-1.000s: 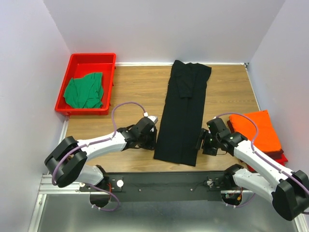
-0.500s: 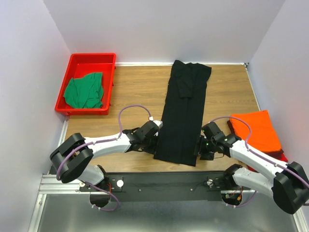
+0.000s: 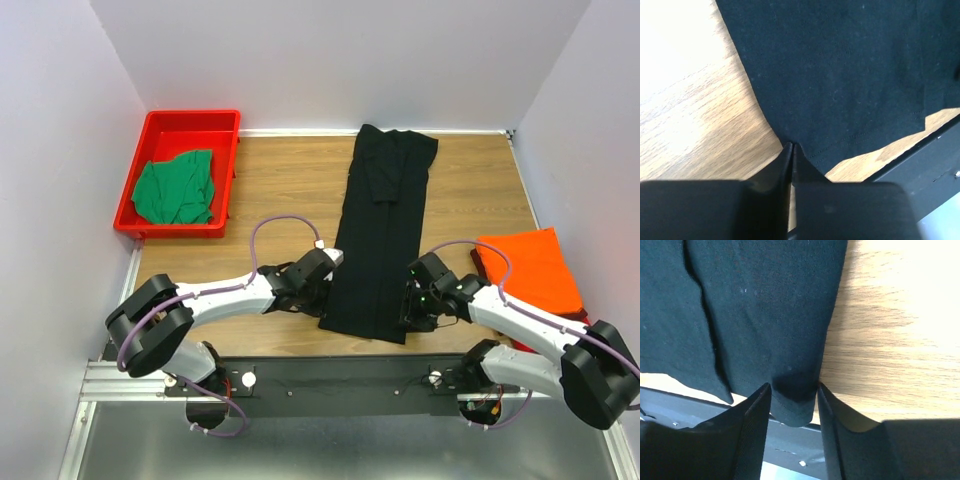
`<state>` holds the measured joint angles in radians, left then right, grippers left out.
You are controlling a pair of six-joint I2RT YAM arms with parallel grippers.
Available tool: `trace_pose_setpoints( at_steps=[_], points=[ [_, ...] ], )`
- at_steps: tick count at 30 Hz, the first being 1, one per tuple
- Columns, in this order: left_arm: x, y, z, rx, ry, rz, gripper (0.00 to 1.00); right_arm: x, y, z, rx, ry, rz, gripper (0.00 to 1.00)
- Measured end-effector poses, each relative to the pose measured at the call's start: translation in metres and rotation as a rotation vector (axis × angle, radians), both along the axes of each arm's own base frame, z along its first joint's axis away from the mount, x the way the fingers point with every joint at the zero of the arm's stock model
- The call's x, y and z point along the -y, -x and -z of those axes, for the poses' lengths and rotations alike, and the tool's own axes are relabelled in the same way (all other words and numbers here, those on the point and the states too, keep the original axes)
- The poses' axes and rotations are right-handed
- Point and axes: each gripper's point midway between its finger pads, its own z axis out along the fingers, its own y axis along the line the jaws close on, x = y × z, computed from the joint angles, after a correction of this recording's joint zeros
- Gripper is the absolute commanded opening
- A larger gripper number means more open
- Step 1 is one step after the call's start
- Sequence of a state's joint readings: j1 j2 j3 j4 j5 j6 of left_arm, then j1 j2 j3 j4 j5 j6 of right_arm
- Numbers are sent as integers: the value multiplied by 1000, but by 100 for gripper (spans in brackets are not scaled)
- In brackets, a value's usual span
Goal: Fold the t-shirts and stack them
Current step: Fold the tshirt
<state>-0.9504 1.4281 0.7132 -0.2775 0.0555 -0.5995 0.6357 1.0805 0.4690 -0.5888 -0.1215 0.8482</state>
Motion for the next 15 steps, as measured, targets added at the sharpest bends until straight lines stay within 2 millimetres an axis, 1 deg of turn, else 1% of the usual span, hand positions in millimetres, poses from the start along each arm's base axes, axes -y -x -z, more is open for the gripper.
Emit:
trace_pose_setpoints(
  at_steps=[3,4,5,6,8,11,15],
  points=[
    [-1,0,0,1,-6,8,0,0,0,1,-7,6,-3,30],
    [-1,0,-1,1,-7,8,0,1,1,2,-11,10,-2,29],
    [-1,0,-1,0,-8,8,0,1,1,2,-14,12,-2,21],
    [-1,0,-2,0,-8,7,0,2,2,3,-17,13,-1,19],
    [-1,1,-3,-2,-8,5,0,3,4,4,-20,13,2,8],
    [-3,3,-7,-6,-1,-6,0,4,7,6,-22,6,15,4],
    [-3,0,-19,2,39,-34,0,7,12,4,-20,-3,34,4]
  ],
)
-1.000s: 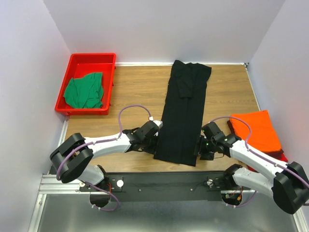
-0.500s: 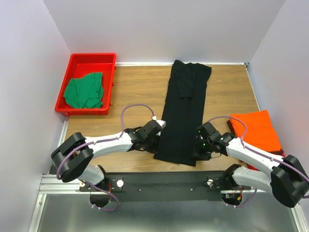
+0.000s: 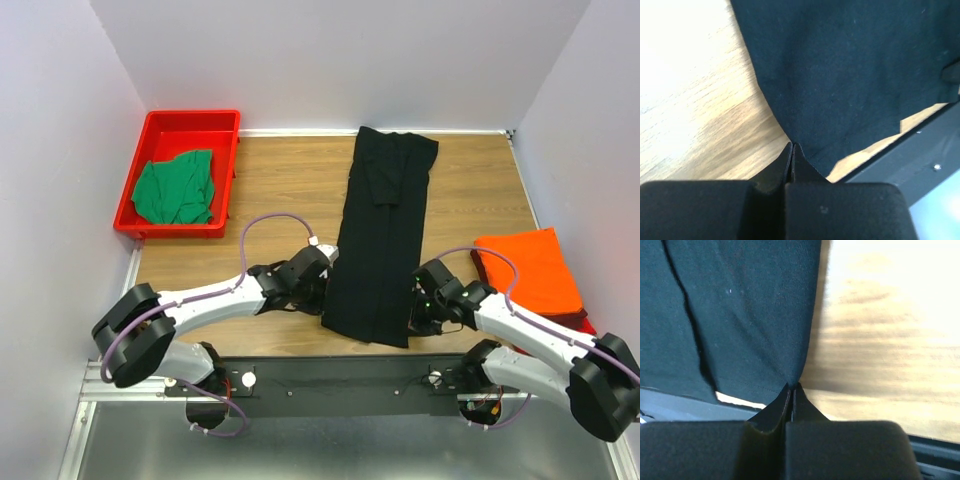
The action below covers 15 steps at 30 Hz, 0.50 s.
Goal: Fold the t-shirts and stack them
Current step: Fold the tshirt
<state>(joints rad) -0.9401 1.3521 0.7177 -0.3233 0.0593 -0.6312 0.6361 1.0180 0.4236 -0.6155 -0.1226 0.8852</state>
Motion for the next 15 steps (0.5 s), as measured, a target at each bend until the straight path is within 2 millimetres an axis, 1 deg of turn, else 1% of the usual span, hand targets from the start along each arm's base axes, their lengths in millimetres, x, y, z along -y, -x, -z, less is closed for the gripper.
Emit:
trace_pose_setpoints(
  at_steps=[2,4,7,9,10,11,12,13,14,15],
  points=[
    [-1,0,-3,1,21,-12,0,2,3,-2,-4,0,7,4],
    [-3,3,-2,-12,31,-19,0,3,5,-4,-5,-3,14,4],
    [-6,10,7,-47,41,-21,0,5,8,-7,-8,-7,24,5],
    [-7,16,13,-70,46,-20,0,6,10,-8,-11,-8,29,7],
    [-7,18,15,-77,52,-18,0,6,11,-8,-13,-8,31,11],
    [-7,20,17,-84,59,-16,0,7,11,-9,-16,-9,35,18],
    [-7,22,19,-92,63,-15,0,7,12,-9,-17,-9,36,23],
    [-7,24,20,-100,69,-15,5,7,13,-9,-21,-10,37,28],
    [-6,25,20,-105,75,-10,20,7,15,-9,-29,-11,41,41],
    [-5,26,20,-109,81,-8,27,8,16,-9,-33,-10,40,46]
  ],
)
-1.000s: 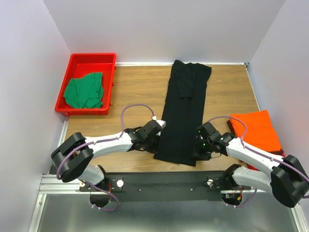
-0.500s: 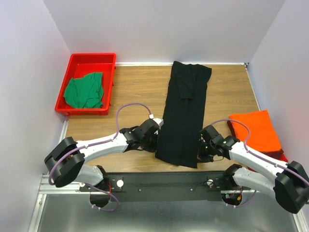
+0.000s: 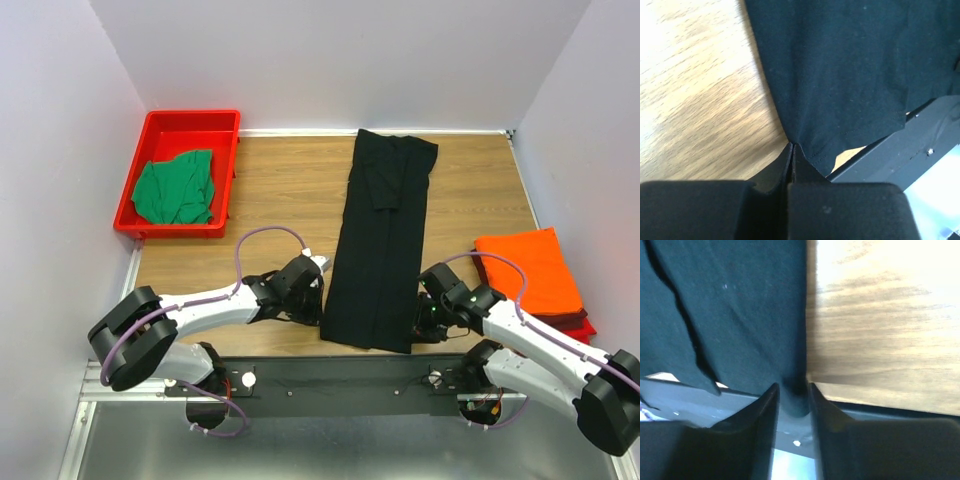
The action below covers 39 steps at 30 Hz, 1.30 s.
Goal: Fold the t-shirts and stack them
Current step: Fold the tshirt
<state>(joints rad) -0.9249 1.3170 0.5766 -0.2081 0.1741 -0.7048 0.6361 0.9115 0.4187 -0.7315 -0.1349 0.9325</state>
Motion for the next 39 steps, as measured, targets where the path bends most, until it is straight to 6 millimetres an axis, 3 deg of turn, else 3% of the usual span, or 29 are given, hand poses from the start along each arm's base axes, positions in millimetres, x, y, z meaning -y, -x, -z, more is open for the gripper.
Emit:
trace_pose_setpoints(
  at_steps=[2,5,21,32,35,37,39],
  points=[
    [2,0,-2,0,10,3,38,1,3,-1,-6,-1,0,51],
    [1,1,-3,-1,13,1,40,2,5,-2,-10,-4,7,51],
    [0,6,-7,-31,23,-15,33,3,18,3,-57,-25,26,45],
    [1,23,10,-94,18,15,29,-7,22,8,-88,-84,35,40],
    [6,25,10,-99,31,21,29,-10,22,8,-88,-102,41,33],
    [8,25,10,-99,36,23,27,-11,22,9,-89,-108,43,23],
    [9,27,10,-101,39,26,15,-10,23,10,-86,-112,48,17]
  ],
)
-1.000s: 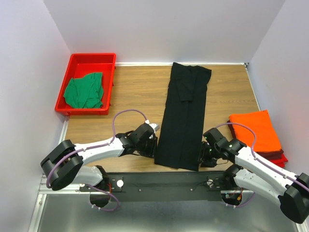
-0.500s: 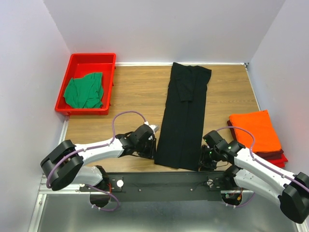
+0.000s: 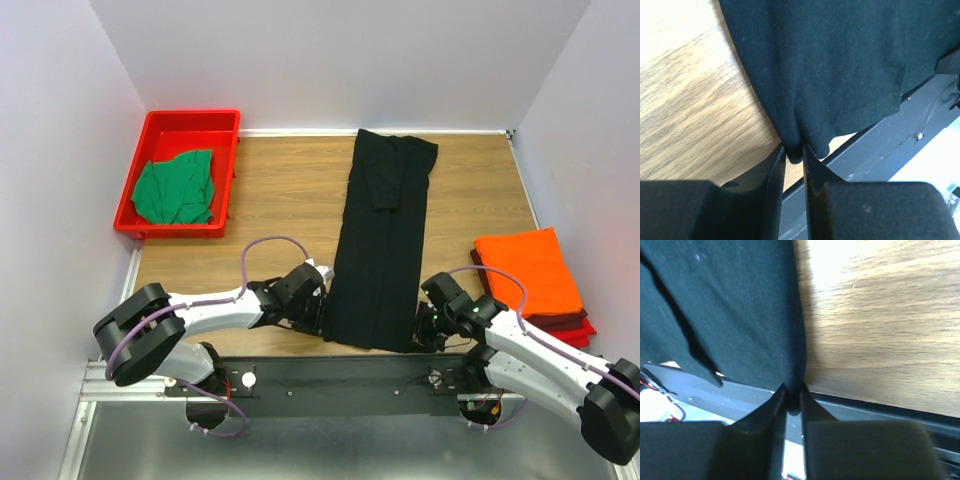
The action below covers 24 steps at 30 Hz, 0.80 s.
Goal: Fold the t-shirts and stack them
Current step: Fold the tshirt
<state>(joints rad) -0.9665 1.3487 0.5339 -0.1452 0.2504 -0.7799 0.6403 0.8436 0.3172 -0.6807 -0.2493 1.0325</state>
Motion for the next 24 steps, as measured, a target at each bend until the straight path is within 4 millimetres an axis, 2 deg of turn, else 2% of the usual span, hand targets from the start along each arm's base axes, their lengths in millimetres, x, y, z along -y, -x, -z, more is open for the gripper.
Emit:
trace_pose_setpoints(
  at_steps=[1,2,6,9,11,12,13,15,18,24],
  points=[
    [0,1,0,-4,1,-2,11,0,0,0,1,-1,-1,15],
    [1,1,1,-7,-1,-2,0,0,0,0,4,-3,1,13],
    [1,1,-3,-5,-9,6,0,0,-2,-4,17,-5,8,6],
    [11,-10,-20,30,0,11,0,-2,-14,-17,66,-4,22,5],
    [22,-25,-37,75,30,4,0,-7,-30,-34,127,-9,37,4],
    [34,-41,-57,123,68,-5,0,-13,-53,-57,209,-14,57,4],
    [36,-46,-62,138,78,-9,0,-15,-60,-62,237,-13,62,4],
    [40,-64,-67,155,78,-32,0,-12,-76,-70,282,35,85,4],
    [48,-93,-71,173,79,-73,0,-11,-112,-83,377,110,123,3],
    [70,-151,-74,200,113,-151,0,0,-162,-85,493,281,181,3]
  ],
)
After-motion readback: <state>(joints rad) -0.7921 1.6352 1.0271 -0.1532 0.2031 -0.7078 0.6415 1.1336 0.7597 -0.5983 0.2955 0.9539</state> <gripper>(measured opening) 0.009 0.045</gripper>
